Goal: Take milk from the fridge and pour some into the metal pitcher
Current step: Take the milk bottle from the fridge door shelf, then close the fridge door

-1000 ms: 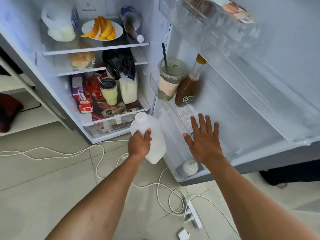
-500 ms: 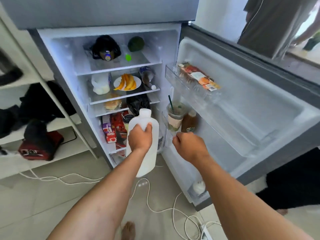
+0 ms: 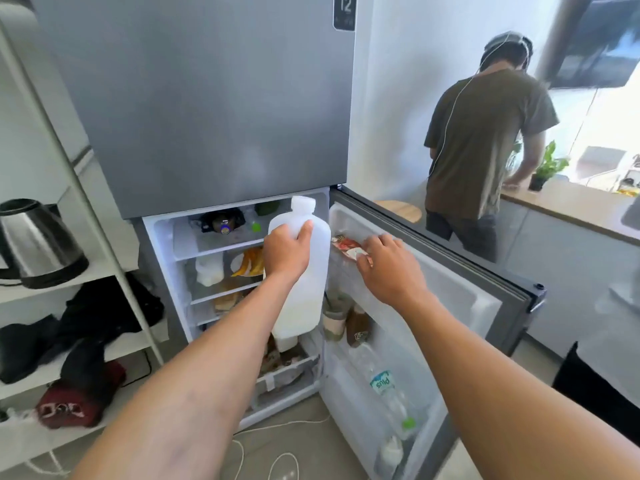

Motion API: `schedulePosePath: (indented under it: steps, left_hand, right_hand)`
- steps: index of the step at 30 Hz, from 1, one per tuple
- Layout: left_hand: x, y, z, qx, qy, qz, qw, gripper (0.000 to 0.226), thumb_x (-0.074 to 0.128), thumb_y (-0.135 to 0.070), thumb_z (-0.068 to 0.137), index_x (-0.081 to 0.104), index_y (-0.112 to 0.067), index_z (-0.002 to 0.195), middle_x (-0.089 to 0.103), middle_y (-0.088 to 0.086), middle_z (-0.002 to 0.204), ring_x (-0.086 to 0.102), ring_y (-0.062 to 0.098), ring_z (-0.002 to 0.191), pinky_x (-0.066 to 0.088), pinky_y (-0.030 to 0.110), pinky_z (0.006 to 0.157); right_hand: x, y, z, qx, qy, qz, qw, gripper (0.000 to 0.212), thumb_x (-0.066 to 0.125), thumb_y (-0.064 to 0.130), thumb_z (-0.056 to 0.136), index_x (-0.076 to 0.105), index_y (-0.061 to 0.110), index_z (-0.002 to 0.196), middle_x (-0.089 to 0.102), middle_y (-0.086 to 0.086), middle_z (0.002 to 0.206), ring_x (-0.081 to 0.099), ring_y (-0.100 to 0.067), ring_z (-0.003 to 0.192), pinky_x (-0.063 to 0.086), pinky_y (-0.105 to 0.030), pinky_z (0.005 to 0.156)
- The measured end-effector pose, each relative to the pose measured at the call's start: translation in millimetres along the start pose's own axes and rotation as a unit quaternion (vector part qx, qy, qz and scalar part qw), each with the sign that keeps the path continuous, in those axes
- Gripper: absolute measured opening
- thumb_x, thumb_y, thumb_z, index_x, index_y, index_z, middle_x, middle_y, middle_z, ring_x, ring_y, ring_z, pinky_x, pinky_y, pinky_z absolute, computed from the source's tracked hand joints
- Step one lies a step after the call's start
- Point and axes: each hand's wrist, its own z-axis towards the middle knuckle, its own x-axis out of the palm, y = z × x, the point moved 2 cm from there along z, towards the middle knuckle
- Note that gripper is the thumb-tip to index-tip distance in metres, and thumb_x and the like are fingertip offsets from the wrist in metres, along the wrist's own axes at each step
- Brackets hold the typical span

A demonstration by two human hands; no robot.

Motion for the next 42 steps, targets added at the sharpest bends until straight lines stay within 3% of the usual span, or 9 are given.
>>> schedulePosePath:
  steps: [3, 6, 12, 17, 26, 29, 34, 38, 42]
  left_hand:
    - [1.5, -37.8, -0.4, 0.030, 0.016, -0.010, 0.999, 0.053, 0.051, -0.042, 0.100, 0.044, -0.009, 0.059, 0.047, 0.004, 0.062, 0.046, 0.027, 0.070, 0.023, 0.033, 0.056]
    - [10.0, -65.0, -3.5, 0.067, 0.033, -0.016, 0.997, 0.051, 0.048, -0.043, 0.101, 0.056, -0.002, 0.071, 0.054, 0.010, 0.070, 0.047, 0.027, 0.072, 0.026, 0.031, 0.060]
    - [30.0, -80.0, -18.7, 0.064, 0.058, -0.030, 0.996, 0.057, 0.049, -0.049, 0.099, 0.061, 0.002, 0.078, 0.058, 0.013, 0.077, 0.051, 0.031, 0.077, 0.032, 0.030, 0.064]
    - [37.6, -82.3, -35.0, 0.067, 0.067, -0.039, 0.995, 0.060, 0.051, -0.047, 0.099, 0.064, 0.009, 0.081, 0.065, 0.022, 0.084, 0.059, 0.037, 0.083, 0.040, 0.035, 0.067]
    - [18.3, -57.1, -44.8, 0.040, 0.054, -0.035, 0.997, 0.058, 0.049, -0.050, 0.099, 0.069, 0.005, 0.094, 0.069, 0.022, 0.097, 0.064, 0.039, 0.093, 0.056, 0.043, 0.082]
    - [7.6, -46.9, -46.2, 0.024, 0.044, -0.027, 0.998, 0.053, 0.049, -0.045, 0.100, 0.069, 0.003, 0.100, 0.067, 0.016, 0.098, 0.058, 0.029, 0.086, 0.044, 0.031, 0.072]
    - [-16.9, -26.8, -45.2, -0.005, 0.003, -0.012, 1.000, 0.051, 0.050, -0.042, 0.100, 0.069, 0.005, 0.100, 0.063, 0.014, 0.094, 0.050, 0.023, 0.083, 0.034, 0.027, 0.067]
    - [-39.7, -12.9, -38.2, -0.020, -0.009, -0.001, 1.000, 0.052, 0.051, -0.043, 0.099, 0.069, 0.005, 0.094, 0.065, 0.018, 0.092, 0.053, 0.031, 0.085, 0.038, 0.030, 0.069]
    - [-63.4, -1.0, -28.7, -0.037, -0.030, -0.018, 0.999, 0.056, 0.055, -0.046, 0.096, 0.067, 0.007, 0.085, 0.068, 0.022, 0.089, 0.061, 0.037, 0.089, 0.050, 0.039, 0.076]
  right_hand:
    - [-31.0, -17.6, -2.5, 0.045, -0.016, -0.024, 0.999, 0.043, 0.039, 0.038, 0.099, 0.045, 0.016, 0.136, 0.047, -0.007, 0.139, 0.041, -0.029, 0.128, 0.034, -0.041, 0.105]
    - [-53.1, -43.3, -11.2, 0.093, -0.018, -0.073, 0.993, 0.050, 0.039, 0.038, 0.099, 0.037, 0.015, 0.143, 0.039, -0.010, 0.147, 0.033, -0.032, 0.136, 0.025, -0.046, 0.113]
    - [-61.9, -79.4, -43.0, 0.218, 0.116, -0.093, 0.965, 0.065, 0.030, 0.046, 0.100, 0.011, 0.016, 0.154, 0.009, -0.016, 0.161, 0.005, -0.044, 0.146, 0.003, -0.059, 0.117]
    - [-53.6, -92.0, -66.8, 0.196, 0.126, -0.141, 0.962, 0.068, 0.030, 0.050, 0.099, 0.007, 0.020, 0.155, 0.003, -0.014, 0.163, -0.001, -0.039, 0.148, 0.000, -0.056, 0.119]
    - [-56.4, -69.8, -75.6, 0.180, 0.106, -0.170, 0.963, 0.069, 0.029, 0.055, 0.098, 0.012, 0.020, 0.155, 0.017, -0.014, 0.160, 0.014, -0.037, 0.146, 0.014, -0.055, 0.116]
    - [-55.8, -54.6, -76.2, 0.173, 0.080, -0.188, 0.964, 0.062, 0.032, 0.050, 0.097, 0.024, 0.018, 0.150, 0.033, -0.012, 0.151, 0.029, -0.035, 0.136, 0.024, -0.054, 0.110]
    - [-52.9, -21.2, -71.3, 0.169, 0.074, -0.192, 0.964, 0.053, 0.037, 0.041, 0.097, 0.038, 0.012, 0.141, 0.042, -0.009, 0.136, 0.036, -0.033, 0.125, 0.029, -0.062, 0.105]
    - [-55.0, 6.8, -62.7, 0.141, 0.112, -0.230, 0.956, 0.043, 0.049, 0.029, 0.094, 0.050, 0.011, 0.133, 0.043, -0.009, 0.129, 0.039, -0.030, 0.119, 0.047, -0.053, 0.090]
    - [-52.8, 28.3, -54.3, 0.092, 0.115, -0.219, 0.965, 0.038, 0.055, 0.019, 0.091, 0.055, 0.014, 0.128, 0.045, -0.009, 0.127, 0.044, -0.029, 0.118, 0.053, -0.040, 0.084]
